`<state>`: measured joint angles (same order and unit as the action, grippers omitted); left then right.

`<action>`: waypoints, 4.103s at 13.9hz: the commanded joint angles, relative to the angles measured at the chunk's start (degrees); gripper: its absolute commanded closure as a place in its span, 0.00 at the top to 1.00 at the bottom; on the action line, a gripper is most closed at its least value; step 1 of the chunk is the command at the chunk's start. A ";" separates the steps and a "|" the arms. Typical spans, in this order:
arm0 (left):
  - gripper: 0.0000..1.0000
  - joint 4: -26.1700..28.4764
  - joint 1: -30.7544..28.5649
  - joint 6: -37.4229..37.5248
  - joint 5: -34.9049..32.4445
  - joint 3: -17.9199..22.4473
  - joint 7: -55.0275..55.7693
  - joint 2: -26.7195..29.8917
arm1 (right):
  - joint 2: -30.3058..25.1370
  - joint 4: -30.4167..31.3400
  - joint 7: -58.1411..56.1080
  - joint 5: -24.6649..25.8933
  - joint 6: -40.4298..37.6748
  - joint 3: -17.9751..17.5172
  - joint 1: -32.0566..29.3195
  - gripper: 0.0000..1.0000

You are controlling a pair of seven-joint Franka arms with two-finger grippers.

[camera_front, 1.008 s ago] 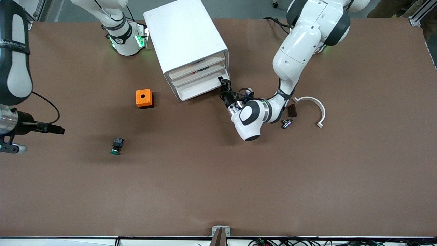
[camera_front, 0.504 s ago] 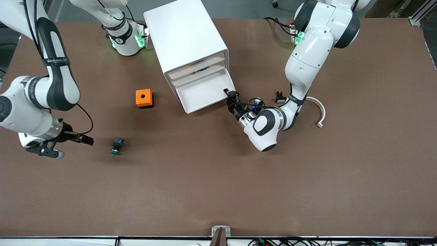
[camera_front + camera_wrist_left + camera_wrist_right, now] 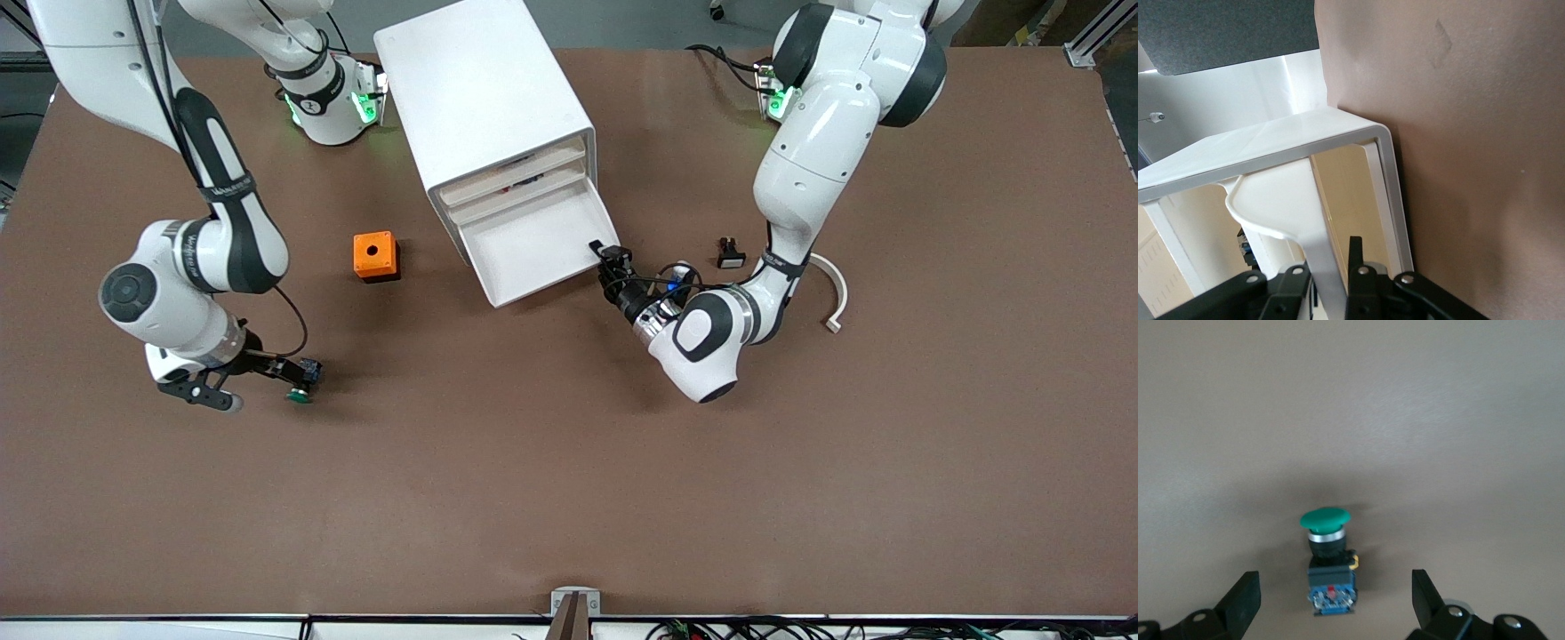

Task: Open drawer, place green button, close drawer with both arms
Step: 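Grasp the green button with the right gripper while the left gripper releases, then lift the green button with the right gripper toward the open drawer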

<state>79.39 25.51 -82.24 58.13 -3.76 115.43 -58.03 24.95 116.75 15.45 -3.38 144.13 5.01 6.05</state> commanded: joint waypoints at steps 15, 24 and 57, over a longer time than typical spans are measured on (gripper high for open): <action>1.00 -8.99 -7.76 4.02 -0.80 2.17 -21.59 1.42 | 3.79 3.58 5.12 -0.93 4.76 0.26 1.16 0.74; 1.00 -9.43 -7.41 -1.33 -10.83 9.65 -62.49 8.02 | -0.93 1.56 8.09 -0.93 -4.97 0.08 2.56 0.00; 1.00 -8.03 -3.81 -29.56 -35.63 15.89 -79.31 19.71 | 1.33 -10.84 98.55 -7.61 -13.27 0.09 48.44 0.00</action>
<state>69.31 21.00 -111.99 23.05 11.84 36.88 -39.98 25.32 106.83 113.08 -10.16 130.49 4.41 53.80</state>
